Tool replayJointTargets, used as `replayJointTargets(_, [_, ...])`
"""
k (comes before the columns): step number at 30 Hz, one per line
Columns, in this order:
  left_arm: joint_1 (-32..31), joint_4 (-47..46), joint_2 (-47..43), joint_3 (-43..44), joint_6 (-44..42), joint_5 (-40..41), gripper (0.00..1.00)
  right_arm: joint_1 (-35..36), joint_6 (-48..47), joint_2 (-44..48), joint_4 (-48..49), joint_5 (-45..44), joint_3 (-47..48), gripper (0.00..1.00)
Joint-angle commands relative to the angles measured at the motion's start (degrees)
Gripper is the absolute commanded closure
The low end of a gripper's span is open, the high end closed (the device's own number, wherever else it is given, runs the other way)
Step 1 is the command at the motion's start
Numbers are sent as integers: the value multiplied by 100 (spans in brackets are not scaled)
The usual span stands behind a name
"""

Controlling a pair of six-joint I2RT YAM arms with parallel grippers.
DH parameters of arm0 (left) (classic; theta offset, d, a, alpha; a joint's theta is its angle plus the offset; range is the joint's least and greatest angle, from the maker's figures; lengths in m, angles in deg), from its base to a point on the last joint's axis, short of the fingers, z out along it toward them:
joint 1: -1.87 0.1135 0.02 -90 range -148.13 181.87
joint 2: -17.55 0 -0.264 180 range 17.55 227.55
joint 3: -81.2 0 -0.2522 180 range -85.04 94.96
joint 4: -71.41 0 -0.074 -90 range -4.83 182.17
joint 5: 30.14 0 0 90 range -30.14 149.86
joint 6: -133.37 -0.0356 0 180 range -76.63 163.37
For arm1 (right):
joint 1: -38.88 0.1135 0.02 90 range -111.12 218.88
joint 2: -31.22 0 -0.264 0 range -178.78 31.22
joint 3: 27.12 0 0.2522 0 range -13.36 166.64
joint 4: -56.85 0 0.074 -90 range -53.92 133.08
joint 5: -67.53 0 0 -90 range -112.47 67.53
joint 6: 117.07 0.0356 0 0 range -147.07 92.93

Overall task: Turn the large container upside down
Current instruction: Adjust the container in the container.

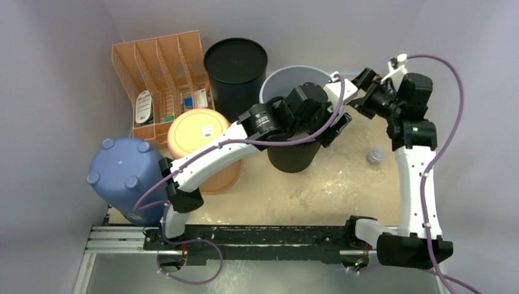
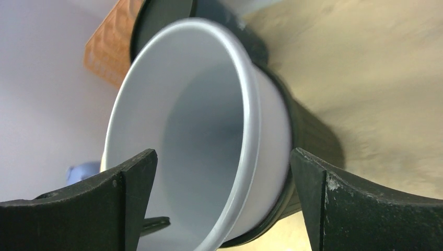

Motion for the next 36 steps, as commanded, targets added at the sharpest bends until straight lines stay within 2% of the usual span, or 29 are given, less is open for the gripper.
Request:
replayJointTargets(1, [-22, 147, 147, 321, -187, 161, 30, -79, -601, 202, -758, -1648, 985, 0])
replayJointTargets(7, [-32, 193, 287, 320, -238, 220, 34, -132, -358, 248, -1378, -3242, 1024, 0])
replayJointTargets(9, [-32, 200, 313, 289, -275, 233, 39, -267, -139, 245, -1429, -3330, 752, 0])
replayJointTargets(11, [-31, 242, 340, 294, -299, 296, 47, -540, 126, 329, -1331, -3029, 347, 0])
replayJointTargets(14, [-32, 273, 316, 276, -336, 401, 60, -835, 467, 515, -844, -2082, -540, 5])
replayJointTargets(18, [-32, 235, 245, 167, -374, 426, 79, -879, 474, 595, -85, -846, -1278, 24])
replayJointTargets(20, [-32, 196, 206, 102, -396, 407, 90, -879, 317, 716, 312, -332, -1516, 29])
replayJointTargets(22, [-32, 162, 206, 74, -401, 402, 99, -879, 217, 795, 446, -184, -1618, 34])
replayJointTargets(36, [-32, -495, -167, -302, -247, 487, 100, -827, 83, 912, 1051, 1064, -2100, 42])
